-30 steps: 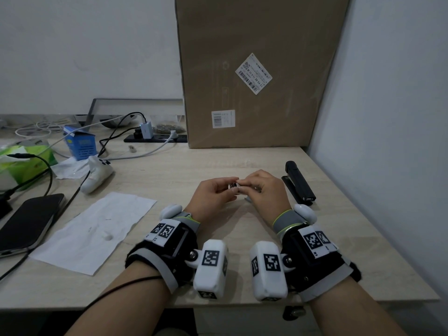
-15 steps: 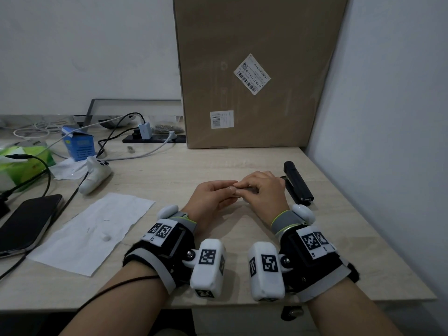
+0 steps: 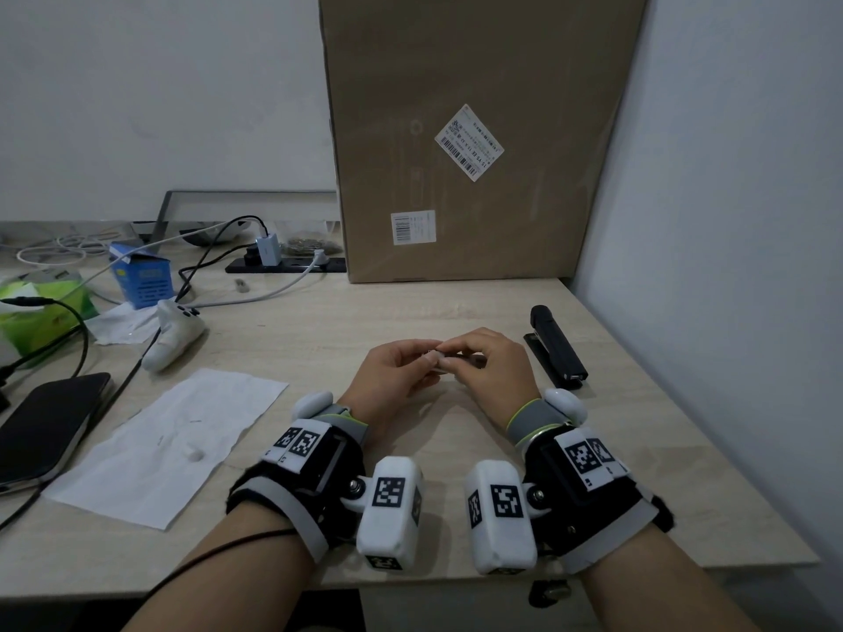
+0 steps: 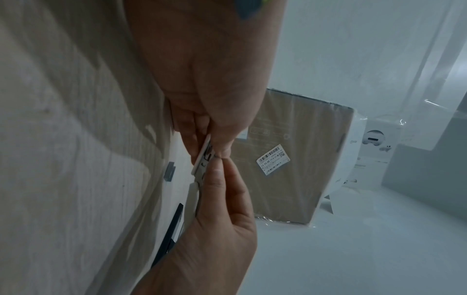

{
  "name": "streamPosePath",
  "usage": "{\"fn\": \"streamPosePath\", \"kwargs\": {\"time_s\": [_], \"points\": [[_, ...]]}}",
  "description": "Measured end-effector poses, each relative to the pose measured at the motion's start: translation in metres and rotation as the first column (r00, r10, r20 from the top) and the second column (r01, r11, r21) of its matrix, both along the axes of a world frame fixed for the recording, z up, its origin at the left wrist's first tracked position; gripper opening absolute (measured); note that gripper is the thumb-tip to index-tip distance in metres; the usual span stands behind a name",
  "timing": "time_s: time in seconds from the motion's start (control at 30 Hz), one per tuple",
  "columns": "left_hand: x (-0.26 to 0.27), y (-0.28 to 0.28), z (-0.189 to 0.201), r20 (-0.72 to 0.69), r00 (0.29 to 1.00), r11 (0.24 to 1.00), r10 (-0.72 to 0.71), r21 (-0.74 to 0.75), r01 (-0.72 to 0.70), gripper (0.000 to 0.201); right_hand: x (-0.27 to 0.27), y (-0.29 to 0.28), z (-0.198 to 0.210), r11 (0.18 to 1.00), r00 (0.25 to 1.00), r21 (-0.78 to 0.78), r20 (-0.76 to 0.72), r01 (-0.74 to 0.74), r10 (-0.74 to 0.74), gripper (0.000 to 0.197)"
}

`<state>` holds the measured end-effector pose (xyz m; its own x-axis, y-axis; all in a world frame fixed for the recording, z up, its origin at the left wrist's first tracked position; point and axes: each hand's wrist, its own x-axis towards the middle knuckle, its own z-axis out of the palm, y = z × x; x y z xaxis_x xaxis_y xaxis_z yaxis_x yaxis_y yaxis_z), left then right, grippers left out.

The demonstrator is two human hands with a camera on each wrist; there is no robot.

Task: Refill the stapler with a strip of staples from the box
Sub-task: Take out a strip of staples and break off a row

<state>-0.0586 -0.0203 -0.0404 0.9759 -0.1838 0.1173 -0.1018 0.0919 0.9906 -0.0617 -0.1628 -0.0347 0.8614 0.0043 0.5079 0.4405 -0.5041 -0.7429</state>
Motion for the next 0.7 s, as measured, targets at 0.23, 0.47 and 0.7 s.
{"fn": "streamPosePath", "kwargs": {"time_s": [0.23,0.47,0.7], "points": [[0.0015,-0.0007,-0.0001,-0.006,1.0,0.997,0.026,-0.07,-0.026,0.029,-0.0004,-0.0028,0.0046,0.971,0.976,-0.119,0.099,0.205,-0.194,0.016],[-0.0001,0.0006,0.0031,0.048,0.997,0.998,0.067,-0.007,-0.067,0.021,-0.0001,-0.0038,0.0035,0.985,0.985,-0.041,-0.024,0.169,-0.17,0.011],[-0.0042,-0.0001,0.0054,0.086,0.994,0.997,0.062,0.039,-0.066,0.022,-0.0004,-0.0035,0.0014,0.984,0.966,0.124,-0.242,0.129,-0.096,0.009]]}}
